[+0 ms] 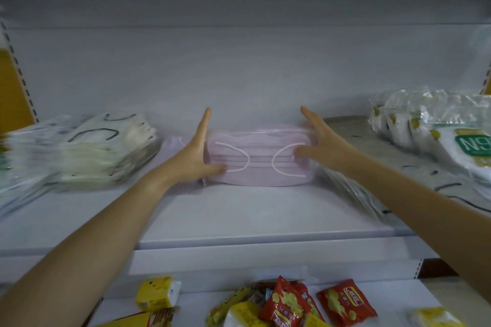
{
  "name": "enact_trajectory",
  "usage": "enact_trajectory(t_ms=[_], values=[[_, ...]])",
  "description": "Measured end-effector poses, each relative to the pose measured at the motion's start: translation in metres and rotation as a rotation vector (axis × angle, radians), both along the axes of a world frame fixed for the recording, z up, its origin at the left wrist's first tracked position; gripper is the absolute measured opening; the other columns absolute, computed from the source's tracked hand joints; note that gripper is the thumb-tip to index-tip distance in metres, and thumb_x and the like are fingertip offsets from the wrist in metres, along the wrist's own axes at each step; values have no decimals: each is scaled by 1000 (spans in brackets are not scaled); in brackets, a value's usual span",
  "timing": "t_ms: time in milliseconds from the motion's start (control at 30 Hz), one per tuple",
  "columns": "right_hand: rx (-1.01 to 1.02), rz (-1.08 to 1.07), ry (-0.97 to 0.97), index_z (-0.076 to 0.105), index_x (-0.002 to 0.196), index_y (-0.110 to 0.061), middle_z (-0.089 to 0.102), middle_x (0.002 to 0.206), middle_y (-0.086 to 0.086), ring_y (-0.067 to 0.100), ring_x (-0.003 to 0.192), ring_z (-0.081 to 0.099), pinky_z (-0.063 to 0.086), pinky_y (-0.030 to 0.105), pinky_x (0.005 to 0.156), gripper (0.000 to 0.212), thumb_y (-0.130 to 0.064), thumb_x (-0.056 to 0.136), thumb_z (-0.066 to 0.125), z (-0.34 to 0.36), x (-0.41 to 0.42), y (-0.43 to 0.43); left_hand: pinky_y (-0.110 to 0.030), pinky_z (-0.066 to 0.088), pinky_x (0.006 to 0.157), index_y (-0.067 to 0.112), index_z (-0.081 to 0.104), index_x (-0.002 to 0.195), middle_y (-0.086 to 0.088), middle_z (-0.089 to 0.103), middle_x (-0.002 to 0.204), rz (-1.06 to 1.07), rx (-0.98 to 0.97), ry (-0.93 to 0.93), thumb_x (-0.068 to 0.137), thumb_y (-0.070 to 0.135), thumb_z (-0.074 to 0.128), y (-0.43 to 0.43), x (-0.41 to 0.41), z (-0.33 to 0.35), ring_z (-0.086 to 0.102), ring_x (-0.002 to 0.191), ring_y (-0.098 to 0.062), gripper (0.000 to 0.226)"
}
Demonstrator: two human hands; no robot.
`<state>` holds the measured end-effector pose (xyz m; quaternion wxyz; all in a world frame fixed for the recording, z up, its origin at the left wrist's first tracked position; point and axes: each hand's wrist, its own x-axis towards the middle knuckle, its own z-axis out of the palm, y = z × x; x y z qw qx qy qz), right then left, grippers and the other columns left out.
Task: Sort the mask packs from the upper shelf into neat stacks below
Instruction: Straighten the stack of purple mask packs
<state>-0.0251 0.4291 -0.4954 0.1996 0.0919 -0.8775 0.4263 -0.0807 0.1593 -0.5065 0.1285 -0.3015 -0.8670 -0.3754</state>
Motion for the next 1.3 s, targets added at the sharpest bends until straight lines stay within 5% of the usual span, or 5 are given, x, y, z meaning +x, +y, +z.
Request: enact_trajectory(t_ms=[100, 233, 400, 1067, 1300], values=[[109, -6, -21, 13, 149, -20, 24, 150, 6, 16, 138, 24, 20, 19, 106, 87, -3, 81, 65, -4, 1, 3, -10, 43, 71, 22, -12, 149, -30, 36, 142, 35, -32, 18, 80, -2, 67, 2, 13, 3, 57, 113, -28, 107], [186, 1, -86, 11, 149, -20, 21, 152, 7, 18, 141, 20, 20, 31, 115, 92, -2, 78, 67, -3, -1, 2, -7, 39, 46, 23, -10, 149, -33, 51, 117, 78, -75, -9, 83, 0, 64, 8, 23, 5, 52, 49, -6, 102], [251, -46, -37, 19, 148, -17, 33, 147, 10, 22, 131, 37, 28, 17, 96, 82, -2, 82, 65, 16, -18, 2, -8, 33, 79, 17, -5, 150, -7, 28, 150, 102, 0, 66, 82, -1, 67, 13, -12, 14, 47, 123, -30, 101], [-88, -126, -119, 15, 146, -9, 52, 74, 2, 15, 58, 50, 40, 13, 49, 74, 7, 84, 52, 17, -136, 9, -30, 32, 104, 15, -13, 149, -13, 21, 155, 404, 278, -139, 83, -4, 59, 63, -131, 12, 35, 135, -30, 100], [78, -175, -109, 17, 148, -21, 35, 133, 13, 26, 97, 50, 43, 25, 66, 75, -6, 84, 55, 10, -148, 2, -27, 38, 99, 21, -7, 150, -7, 26, 152, 311, 307, -186, 82, -8, 56, 39, -136, 4, 40, 130, -26, 97]])
